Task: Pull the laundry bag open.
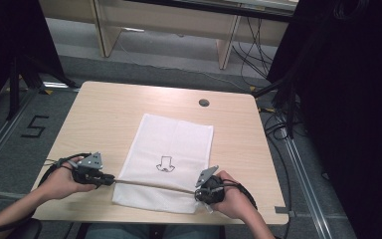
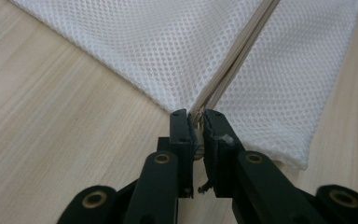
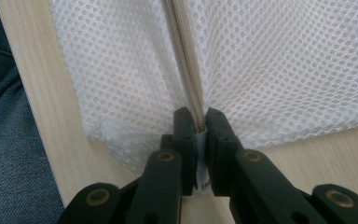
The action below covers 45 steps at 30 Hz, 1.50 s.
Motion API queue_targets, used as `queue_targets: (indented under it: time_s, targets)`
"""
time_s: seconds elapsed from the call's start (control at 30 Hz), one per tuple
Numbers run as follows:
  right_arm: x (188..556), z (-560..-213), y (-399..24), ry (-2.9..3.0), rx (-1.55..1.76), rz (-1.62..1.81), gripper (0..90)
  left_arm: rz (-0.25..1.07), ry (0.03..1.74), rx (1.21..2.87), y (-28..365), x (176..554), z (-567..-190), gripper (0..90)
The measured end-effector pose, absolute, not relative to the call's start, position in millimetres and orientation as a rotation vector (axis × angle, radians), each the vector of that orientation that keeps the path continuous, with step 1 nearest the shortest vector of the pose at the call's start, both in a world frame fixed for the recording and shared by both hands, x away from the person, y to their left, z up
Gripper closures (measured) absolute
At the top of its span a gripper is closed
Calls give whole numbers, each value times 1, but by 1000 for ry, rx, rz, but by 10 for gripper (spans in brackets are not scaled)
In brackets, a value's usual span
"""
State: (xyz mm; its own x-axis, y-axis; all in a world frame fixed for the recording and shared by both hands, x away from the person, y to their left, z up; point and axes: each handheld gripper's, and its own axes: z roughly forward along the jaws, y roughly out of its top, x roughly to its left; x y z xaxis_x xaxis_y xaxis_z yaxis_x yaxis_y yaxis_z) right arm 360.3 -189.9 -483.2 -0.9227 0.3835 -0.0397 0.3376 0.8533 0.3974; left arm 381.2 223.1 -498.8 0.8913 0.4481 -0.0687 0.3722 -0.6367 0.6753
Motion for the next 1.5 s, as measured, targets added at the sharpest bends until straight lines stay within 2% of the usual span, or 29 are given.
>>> queue_targets:
  time_s: [0.57, 0.77, 0.9, 1.07, 1.23, 1.5]
  targets:
    - [362, -484, -190, 2913, 542, 603, 845, 102, 654, 2300, 222, 380, -503, 819]
    - [360, -484, -190, 2903, 589, 598, 816, 145, 618, 2312, 223, 382, -501, 810]
    - [361, -484, -192, 2883, 598, 611, 770, 163, 654, 2260, 224, 381, -498, 735]
    - [360, -484, -193, 2873, 660, 614, 716, 192, 675, 2173, 225, 379, -492, 564]
    - [361, -484, -194, 2844, 715, 610, 620, 207, 710, 2088, 224, 377, -487, 462]
    - [361, -484, -194, 2789, 819, 654, 517, 217, 686, 2138, 228, 380, -492, 347]
